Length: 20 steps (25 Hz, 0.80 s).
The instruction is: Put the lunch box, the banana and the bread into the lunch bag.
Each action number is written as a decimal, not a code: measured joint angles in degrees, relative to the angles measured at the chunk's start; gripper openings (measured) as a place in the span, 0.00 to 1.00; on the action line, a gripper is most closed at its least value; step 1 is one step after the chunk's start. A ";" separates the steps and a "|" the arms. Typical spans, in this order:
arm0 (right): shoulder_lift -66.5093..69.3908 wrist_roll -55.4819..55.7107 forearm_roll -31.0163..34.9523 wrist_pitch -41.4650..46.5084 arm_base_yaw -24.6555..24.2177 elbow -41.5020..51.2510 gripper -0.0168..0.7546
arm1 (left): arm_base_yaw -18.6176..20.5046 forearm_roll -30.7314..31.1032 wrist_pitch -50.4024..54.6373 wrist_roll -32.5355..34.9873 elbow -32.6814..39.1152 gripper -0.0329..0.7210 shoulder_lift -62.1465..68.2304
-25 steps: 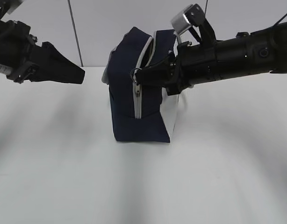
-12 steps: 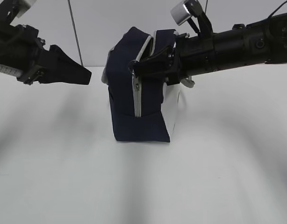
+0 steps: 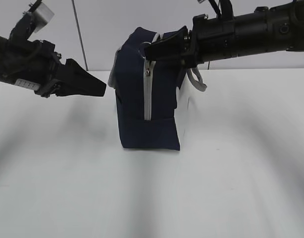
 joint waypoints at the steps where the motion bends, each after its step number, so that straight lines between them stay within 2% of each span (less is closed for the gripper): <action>1: 0.00 0.14 0.00 -0.37 -0.09 -0.57 0.00 | 0.00 -0.55 -0.04 0.64 0.00 0.54 0.34; 20: 1.19 2.30 -0.10 0.71 -0.31 -7.39 0.00 | 0.00 -7.29 -0.45 8.21 0.00 0.54 2.81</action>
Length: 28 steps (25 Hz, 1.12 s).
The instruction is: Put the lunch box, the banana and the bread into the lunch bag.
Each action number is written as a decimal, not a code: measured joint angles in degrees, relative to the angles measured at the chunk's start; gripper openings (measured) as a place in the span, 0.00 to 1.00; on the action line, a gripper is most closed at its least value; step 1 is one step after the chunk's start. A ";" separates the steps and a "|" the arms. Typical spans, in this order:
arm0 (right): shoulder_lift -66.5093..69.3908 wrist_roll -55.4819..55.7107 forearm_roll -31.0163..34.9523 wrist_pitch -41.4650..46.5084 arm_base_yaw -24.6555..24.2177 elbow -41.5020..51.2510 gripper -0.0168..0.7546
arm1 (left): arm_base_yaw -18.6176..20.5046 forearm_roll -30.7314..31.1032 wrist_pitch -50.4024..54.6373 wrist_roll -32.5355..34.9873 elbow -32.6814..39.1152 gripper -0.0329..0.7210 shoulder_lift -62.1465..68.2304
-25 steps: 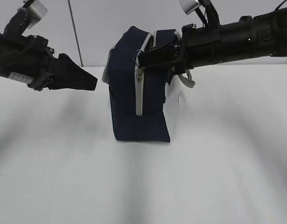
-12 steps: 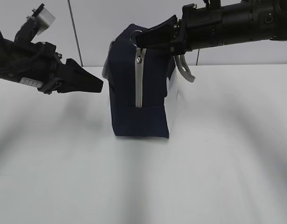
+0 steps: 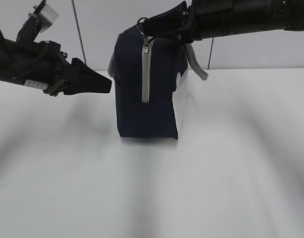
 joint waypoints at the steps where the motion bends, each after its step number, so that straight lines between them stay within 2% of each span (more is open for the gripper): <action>1: 0.00 0.00 0.00 0.28 0.00 -0.42 0.00 | 0.00 0.00 0.00 0.12 0.00 0.54 0.00; 12: 0.00 0.78 0.00 6.75 0.00 -1.09 0.00 | 0.00 -0.53 -0.14 1.34 0.00 0.54 0.00; 20: 0.00 0.78 0.44 10.55 0.00 -1.18 0.00 | 0.00 -4.42 -0.30 6.42 0.00 0.53 0.00; 28: 0.00 0.78 2.24 10.00 0.00 -2.78 0.00 | 0.00 -4.87 -0.65 7.05 0.00 0.53 0.17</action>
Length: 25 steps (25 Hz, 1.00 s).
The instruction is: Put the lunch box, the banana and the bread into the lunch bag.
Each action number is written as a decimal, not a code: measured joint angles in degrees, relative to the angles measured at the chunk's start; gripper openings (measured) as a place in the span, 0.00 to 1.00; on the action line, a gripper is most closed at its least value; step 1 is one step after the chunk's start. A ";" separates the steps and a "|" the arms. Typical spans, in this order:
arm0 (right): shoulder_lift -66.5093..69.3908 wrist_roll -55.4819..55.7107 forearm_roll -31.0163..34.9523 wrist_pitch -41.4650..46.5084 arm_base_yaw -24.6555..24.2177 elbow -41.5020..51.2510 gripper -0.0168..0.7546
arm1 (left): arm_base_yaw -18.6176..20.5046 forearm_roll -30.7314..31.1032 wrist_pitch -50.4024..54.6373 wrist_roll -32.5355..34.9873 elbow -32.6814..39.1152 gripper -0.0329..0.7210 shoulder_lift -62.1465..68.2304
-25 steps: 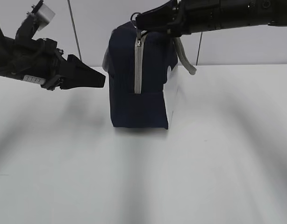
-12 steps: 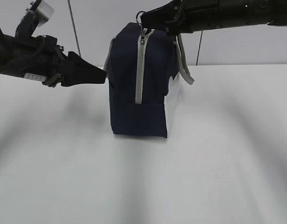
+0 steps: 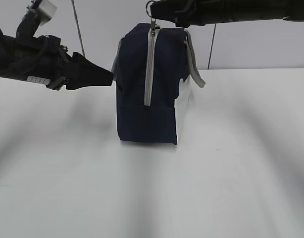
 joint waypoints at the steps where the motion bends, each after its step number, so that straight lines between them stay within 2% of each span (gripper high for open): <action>1: 0.00 0.00 0.14 0.25 0.00 -0.05 0.00 | 0.00 -0.07 0.00 0.00 0.00 0.53 0.00; 7: 0.64 0.78 0.39 -0.97 0.00 -0.14 0.00 | -0.05 -3.15 -2.09 2.61 0.00 0.53 0.00; 11: 1.20 1.78 0.51 -2.01 0.00 -0.14 0.00 | -0.92 -9.45 -3.41 8.54 0.00 0.55 1.15; 18: 1.20 2.06 0.16 -2.61 0.00 -0.14 0.00 | -1.54 -21.53 -3.92 15.85 0.00 0.65 6.04; 25: 1.20 2.06 -0.24 -2.72 0.00 -0.14 0.00 | -1.54 -22.45 -0.61 18.61 -0.50 0.66 8.32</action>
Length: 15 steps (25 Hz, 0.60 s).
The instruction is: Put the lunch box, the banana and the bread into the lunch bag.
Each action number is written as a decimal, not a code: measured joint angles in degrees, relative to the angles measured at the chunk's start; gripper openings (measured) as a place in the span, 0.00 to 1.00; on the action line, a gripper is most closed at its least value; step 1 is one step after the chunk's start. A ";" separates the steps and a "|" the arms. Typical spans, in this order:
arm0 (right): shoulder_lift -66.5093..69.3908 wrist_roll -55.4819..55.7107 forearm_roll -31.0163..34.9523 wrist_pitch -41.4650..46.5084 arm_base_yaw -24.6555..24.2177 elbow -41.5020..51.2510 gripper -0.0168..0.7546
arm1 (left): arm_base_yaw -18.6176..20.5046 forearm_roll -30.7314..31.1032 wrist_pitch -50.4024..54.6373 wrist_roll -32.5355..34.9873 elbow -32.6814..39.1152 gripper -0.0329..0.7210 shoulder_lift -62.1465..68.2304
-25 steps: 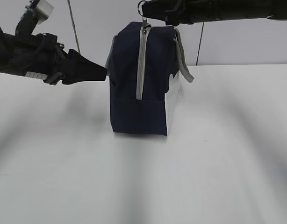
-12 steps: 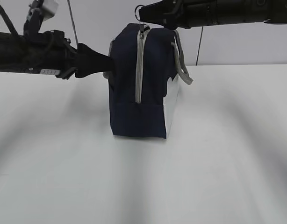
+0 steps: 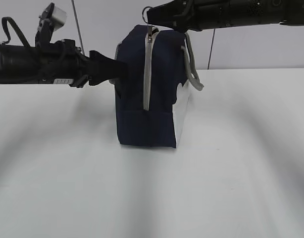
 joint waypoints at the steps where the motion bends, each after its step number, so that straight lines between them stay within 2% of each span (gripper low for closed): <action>1: 0.00 0.00 0.00 0.00 0.00 0.00 0.00 | 0.00 0.00 0.37 0.00 -0.31 0.66 0.54; 5: 0.00 0.00 -0.04 0.00 0.00 0.00 0.00 | 0.00 0.00 0.82 0.00 -2.13 0.64 1.67; 10: 0.00 0.03 -0.51 -0.10 0.00 0.00 0.00 | -1.17 0.00 0.76 0.00 -3.35 0.55 1.88; 15: 0.00 0.14 -0.63 -0.08 0.00 0.00 0.00 | -2.43 0.00 -0.33 0.09 -3.39 0.53 2.76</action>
